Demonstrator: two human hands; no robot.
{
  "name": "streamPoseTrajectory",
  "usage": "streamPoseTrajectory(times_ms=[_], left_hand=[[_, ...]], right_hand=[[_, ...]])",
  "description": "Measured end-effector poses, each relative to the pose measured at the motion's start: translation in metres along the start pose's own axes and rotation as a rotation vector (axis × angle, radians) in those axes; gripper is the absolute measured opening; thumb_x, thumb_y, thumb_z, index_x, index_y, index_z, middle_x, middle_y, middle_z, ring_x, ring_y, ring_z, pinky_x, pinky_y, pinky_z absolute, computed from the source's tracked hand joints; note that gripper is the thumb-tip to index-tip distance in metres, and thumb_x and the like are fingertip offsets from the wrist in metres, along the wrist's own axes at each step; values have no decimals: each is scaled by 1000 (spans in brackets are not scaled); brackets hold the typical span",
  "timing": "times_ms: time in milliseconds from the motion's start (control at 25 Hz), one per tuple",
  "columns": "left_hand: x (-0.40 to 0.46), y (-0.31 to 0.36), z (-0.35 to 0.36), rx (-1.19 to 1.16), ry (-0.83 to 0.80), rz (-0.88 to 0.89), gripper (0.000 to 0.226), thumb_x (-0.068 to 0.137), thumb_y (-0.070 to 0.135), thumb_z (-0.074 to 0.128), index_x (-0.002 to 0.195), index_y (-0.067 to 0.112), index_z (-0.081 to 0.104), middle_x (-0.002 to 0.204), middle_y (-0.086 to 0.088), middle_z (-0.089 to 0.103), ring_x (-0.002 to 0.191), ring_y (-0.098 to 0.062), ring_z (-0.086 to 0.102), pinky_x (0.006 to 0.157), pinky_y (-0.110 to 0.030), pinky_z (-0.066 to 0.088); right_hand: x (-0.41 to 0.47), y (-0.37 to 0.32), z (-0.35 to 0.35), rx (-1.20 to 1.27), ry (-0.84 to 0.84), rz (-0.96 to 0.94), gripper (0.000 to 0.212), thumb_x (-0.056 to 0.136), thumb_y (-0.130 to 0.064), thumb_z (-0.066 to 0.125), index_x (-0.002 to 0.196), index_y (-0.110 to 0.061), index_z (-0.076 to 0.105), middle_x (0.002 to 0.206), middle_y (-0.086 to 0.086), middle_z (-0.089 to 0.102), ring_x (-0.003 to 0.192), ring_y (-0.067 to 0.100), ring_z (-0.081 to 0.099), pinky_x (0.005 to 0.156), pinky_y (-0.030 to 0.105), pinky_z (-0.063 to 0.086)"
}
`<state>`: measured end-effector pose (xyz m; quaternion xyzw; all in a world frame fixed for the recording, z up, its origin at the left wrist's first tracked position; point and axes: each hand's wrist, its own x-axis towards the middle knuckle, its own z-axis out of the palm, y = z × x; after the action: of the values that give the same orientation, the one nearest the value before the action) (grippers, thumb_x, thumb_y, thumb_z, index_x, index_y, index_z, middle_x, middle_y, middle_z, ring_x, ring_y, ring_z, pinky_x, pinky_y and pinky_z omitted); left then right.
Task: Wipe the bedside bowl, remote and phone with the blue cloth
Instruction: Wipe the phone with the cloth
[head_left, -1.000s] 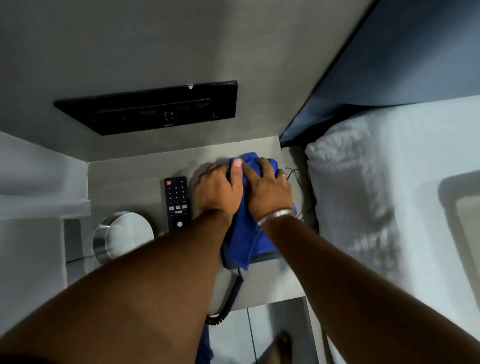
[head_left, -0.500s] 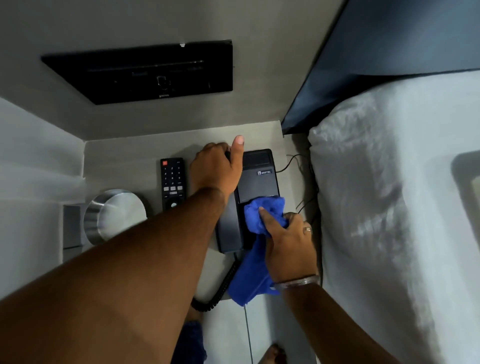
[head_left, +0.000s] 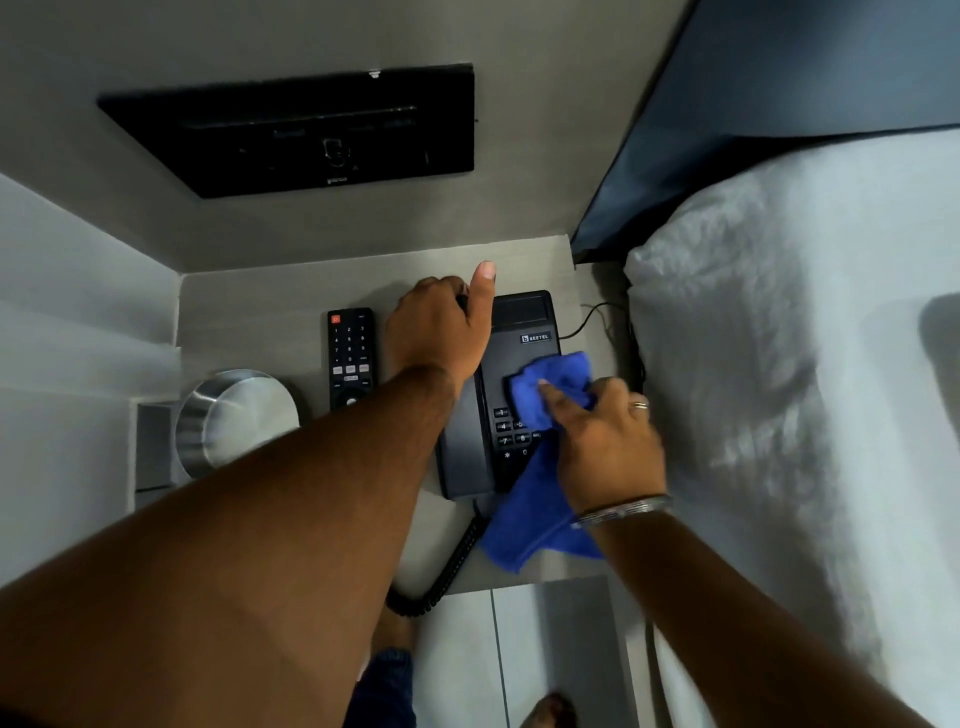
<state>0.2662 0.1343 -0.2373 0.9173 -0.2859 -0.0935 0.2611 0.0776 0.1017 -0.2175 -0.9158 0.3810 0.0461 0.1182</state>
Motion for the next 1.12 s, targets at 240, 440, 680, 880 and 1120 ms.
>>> streamPoseTrajectory(times_ms=[240, 440, 680, 880, 1120], left_hand=[[2, -1, 2, -16, 7, -4, 64, 93, 70, 12, 50, 26, 33, 52, 6, 41, 50, -18, 46, 49, -27, 33], [0, -1, 0, -17, 4, -1, 65, 92, 71, 9, 50, 27, 33, 50, 7, 40, 46, -14, 43, 48, -25, 28], [0, 0, 0, -14, -1, 9, 63, 93, 70, 12, 51, 28, 32, 51, 6, 39, 47, -15, 42, 48, -25, 27], [1, 0, -1, 2, 2, 33, 61, 94, 66, 15, 51, 27, 32, 54, 3, 44, 53, -20, 48, 49, -26, 28], [2, -1, 2, -13, 23, 27, 62, 93, 66, 16, 50, 26, 34, 56, -2, 52, 54, -22, 51, 50, -28, 31]], right_hand=[[-3, 13, -8, 16, 44, 156, 42, 81, -15, 63, 123, -24, 59, 115, 22, 49, 95, 43, 49, 73, 50, 51], [-5, -25, 4, -44, -21, -190, 57, 77, -27, 70, 131, -30, 51, 110, 16, 52, 93, 36, 54, 74, 46, 52], [-26, 5, 9, 248, 9, 170, 43, 80, -27, 69, 122, -29, 57, 105, 11, 54, 89, 33, 54, 70, 35, 51], [-55, -7, 23, 53, -7, -165, 66, 67, -21, 81, 127, -30, 57, 93, 16, 63, 72, 31, 60, 57, 40, 55], [-80, -36, 53, 268, 60, 124, 78, 57, -16, 85, 128, -24, 53, 94, 21, 60, 70, 30, 59, 56, 38, 53]])
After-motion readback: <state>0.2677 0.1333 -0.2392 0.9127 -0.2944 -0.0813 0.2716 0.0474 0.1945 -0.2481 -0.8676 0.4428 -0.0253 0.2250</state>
